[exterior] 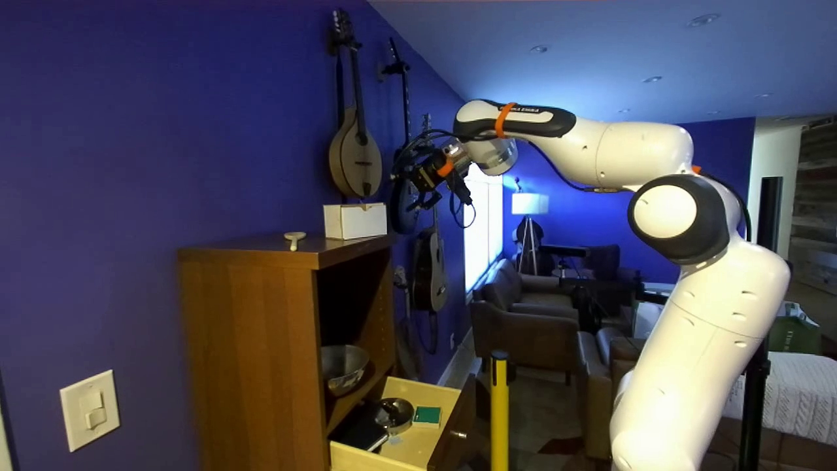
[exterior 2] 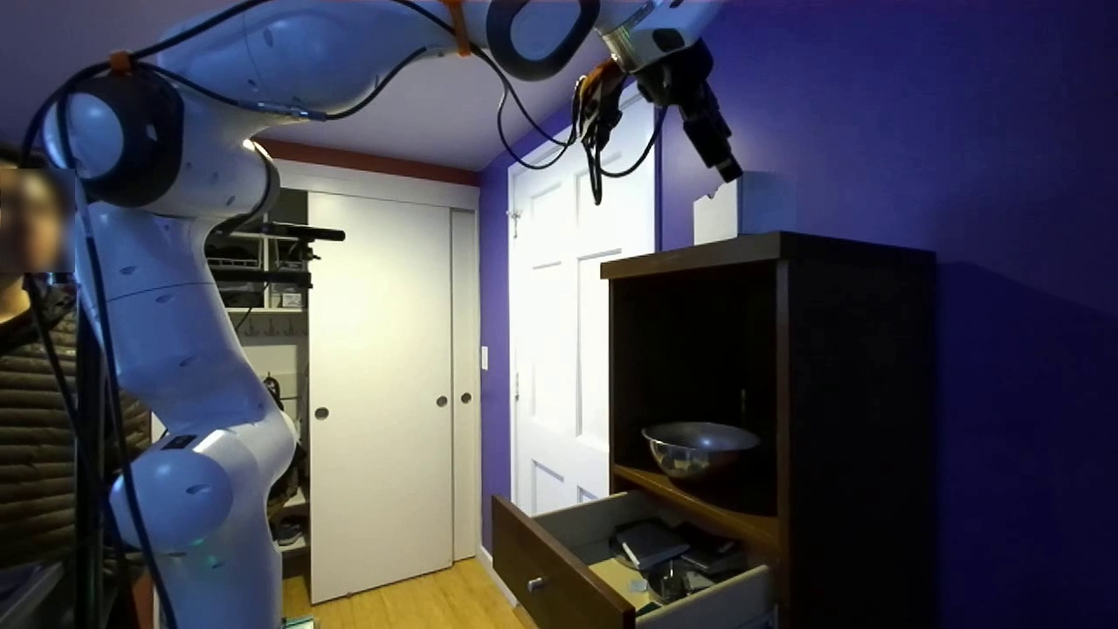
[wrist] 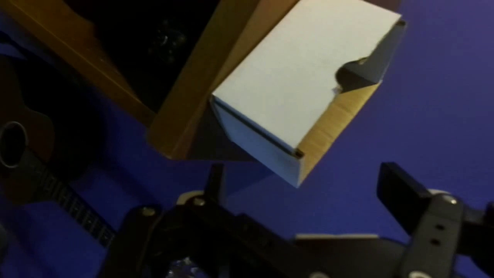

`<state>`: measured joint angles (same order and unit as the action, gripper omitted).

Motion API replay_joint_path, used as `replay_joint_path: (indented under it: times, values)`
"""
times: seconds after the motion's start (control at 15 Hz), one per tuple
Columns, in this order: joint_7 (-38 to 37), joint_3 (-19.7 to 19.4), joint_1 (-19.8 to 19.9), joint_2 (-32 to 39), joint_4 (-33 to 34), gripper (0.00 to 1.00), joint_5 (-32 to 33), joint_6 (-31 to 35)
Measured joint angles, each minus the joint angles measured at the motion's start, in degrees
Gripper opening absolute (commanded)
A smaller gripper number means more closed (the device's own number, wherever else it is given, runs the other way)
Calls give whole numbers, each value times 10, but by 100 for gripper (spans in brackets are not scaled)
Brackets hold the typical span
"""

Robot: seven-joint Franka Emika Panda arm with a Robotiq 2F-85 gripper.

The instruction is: Put the white box in the open drawer

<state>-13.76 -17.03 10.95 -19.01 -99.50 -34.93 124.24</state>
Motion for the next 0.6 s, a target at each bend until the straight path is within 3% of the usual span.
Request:
replay_joint_path:
  times: [0.33, 0.6]
  values:
    - [94, 31, -19, -9, -9, 100, 51, 18]
    - [118, 72, -22, 0, -50, 100, 125, 152]
